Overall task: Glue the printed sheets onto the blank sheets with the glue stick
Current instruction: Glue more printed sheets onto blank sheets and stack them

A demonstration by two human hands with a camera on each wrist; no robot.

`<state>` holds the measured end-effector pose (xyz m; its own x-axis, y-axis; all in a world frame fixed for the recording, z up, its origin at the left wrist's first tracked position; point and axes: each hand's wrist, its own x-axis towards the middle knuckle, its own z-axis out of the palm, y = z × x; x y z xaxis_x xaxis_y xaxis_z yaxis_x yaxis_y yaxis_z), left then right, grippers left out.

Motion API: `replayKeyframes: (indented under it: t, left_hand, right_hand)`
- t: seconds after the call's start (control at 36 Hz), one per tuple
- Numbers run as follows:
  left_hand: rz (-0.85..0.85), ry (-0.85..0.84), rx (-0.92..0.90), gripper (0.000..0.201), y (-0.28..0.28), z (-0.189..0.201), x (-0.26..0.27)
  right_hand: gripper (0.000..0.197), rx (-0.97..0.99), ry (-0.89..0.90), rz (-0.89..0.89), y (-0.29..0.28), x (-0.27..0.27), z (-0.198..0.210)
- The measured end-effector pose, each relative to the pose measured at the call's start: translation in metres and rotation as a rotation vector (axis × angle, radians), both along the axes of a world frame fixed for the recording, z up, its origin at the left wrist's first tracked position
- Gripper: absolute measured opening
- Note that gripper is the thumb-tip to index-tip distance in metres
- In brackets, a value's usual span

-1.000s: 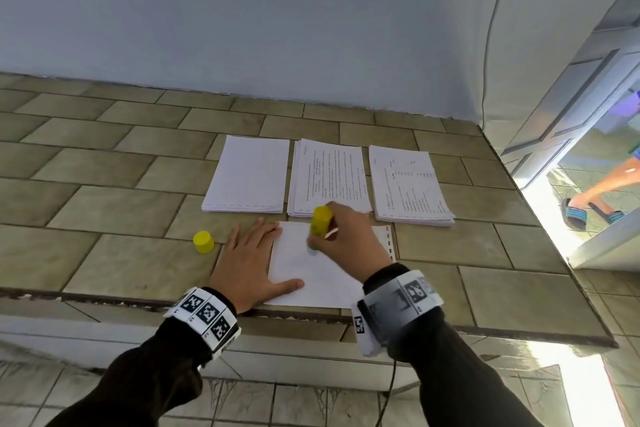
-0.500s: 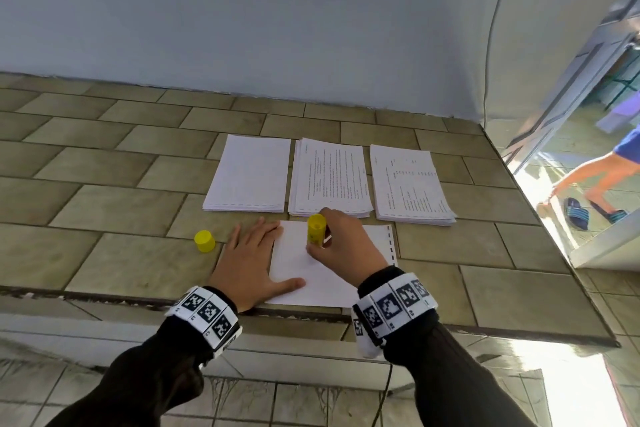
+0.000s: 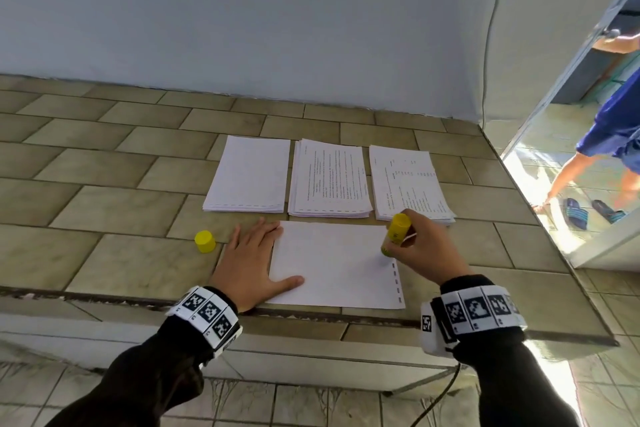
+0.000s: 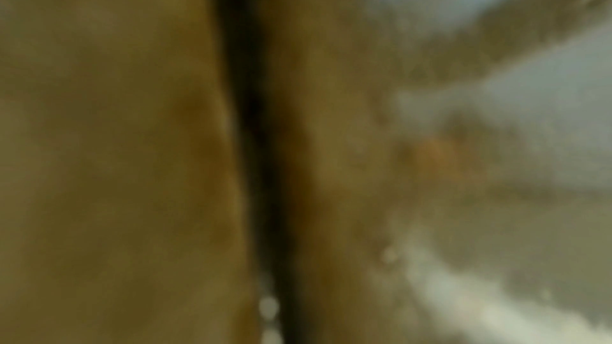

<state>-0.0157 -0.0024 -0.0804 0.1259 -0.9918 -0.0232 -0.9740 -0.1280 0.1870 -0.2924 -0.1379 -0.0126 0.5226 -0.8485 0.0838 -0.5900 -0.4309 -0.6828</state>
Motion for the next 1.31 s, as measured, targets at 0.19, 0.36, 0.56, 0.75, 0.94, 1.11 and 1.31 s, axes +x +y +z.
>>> replayKeyframes:
  t: [0.19, 0.36, 0.56, 0.75, 0.94, 1.11, 1.31]
  left_hand:
    - [-0.010, 0.069, -0.059, 0.084, -0.002, -0.009, 0.004]
    - [-0.011, 0.082, -0.071, 0.080, -0.002, -0.011, 0.005]
    - [-0.012, 0.101, -0.075, 0.081, -0.002, -0.011, 0.004]
    - [0.000, 0.048, -0.034, 0.082, -0.003, -0.011, 0.005]
    - [0.004, 0.062, -0.036, 0.083, -0.004, -0.009, 0.004]
    - [-0.003, 0.059, -0.045, 0.083, -0.003, -0.012, 0.004]
    - [0.005, -0.025, 0.022, 0.109, -0.001, -0.003, -0.001]
  right_hand:
    - [0.014, -0.031, -0.105, 0.154, 0.021, 0.029, -0.001]
    - [0.017, 0.022, -0.127, 0.396, 0.052, 0.073, -0.003]
    - [0.017, -0.019, -0.082, 0.505, 0.069, 0.100, -0.009]
    - [0.016, 0.016, -0.088, 0.495, 0.058, 0.080, -0.005]
    - [0.014, 0.070, -0.122, 0.386, 0.039, 0.031, -0.004]
    - [0.012, 0.113, -0.122, 0.280, 0.029, -0.004, -0.007]
    - [0.027, 0.132, -0.076, 0.203, 0.020, -0.023, -0.007]
